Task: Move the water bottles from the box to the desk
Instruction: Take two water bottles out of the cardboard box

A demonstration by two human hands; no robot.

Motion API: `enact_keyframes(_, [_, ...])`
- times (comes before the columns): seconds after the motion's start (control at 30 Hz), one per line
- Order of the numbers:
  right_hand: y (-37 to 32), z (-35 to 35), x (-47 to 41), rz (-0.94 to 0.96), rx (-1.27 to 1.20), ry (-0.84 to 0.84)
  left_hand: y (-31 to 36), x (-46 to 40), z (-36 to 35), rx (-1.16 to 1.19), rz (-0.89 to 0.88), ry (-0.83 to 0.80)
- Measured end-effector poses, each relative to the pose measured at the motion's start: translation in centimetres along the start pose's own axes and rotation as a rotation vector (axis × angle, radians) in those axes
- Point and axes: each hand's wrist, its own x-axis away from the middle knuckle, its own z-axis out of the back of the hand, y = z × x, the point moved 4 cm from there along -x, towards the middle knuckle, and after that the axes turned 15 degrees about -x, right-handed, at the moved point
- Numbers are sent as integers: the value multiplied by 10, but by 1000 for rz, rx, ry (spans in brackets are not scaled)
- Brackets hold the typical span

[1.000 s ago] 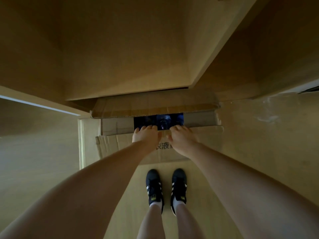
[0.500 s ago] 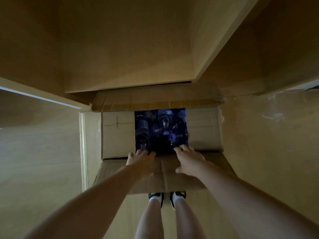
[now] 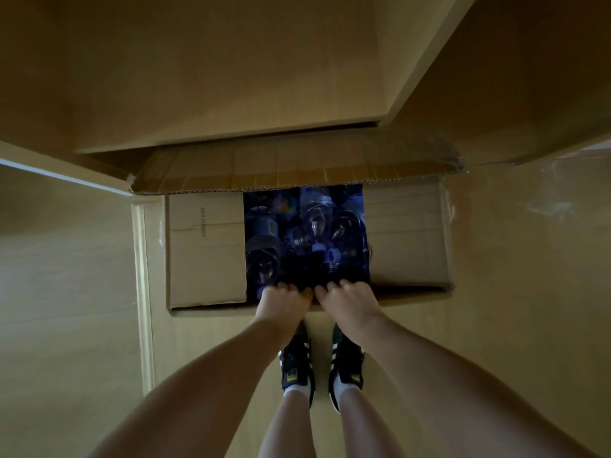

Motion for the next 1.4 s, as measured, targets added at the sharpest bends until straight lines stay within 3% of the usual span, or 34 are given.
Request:
enact_keyframes(0.13, [3, 1, -2, 14, -2, -81, -2, -3, -1, 4, -43, -19])
enact_keyframes(0.2, [10, 3, -2, -2, -70, -221, -6, -3, -1, 32, -78, -124])
enact_keyframes(0.27, [19, 16, -5, -84, -327, -315, -12, -5, 3, 117, -112, -279])
enact_keyframes(0.37, [30, 59, -25, -260, -871, -104, -26, -12, 23, 509, -98, -407])
enact_keyframes(0.43, [41, 90, -39, -352, -1023, 82, -45, -22, 47, 747, 3, -302])
enact_keyframes(0.5, [49, 115, -46, -389, -1031, 192, -73, -29, 75, 782, 158, -90])
enact_keyframes(0.63, [52, 154, -44, -269, -924, 438, -122, -20, 126, 490, 410, 415])
enact_keyframes(0.77, [40, 186, -35, -36, -521, 797, -144, -9, 148, 327, 502, 654])
enact_keyframes(0.87, [39, 183, -38, -15, -338, 695, -147, -11, 141, 273, 439, 619])
enact_keyframes(1.0, [43, 151, -42, -10, -126, 383, -139, -18, 109, 211, 347, 493])
enact_keyframes(1.1, [46, 114, -43, -12, 74, 99, -123, -30, 76, 86, 197, 279])
enact_keyframes(1.23, [51, 77, -35, -70, 418, -268, -103, -27, 41, -248, -87, 26])
enact_keyframes(1.33, [49, 79, -30, 17, 388, -192, -105, -12, 48, -273, -76, 114])
enact_keyframes(1.4, [40, 93, -29, 118, 429, 11, -115, -4, 65, -210, 36, 240])
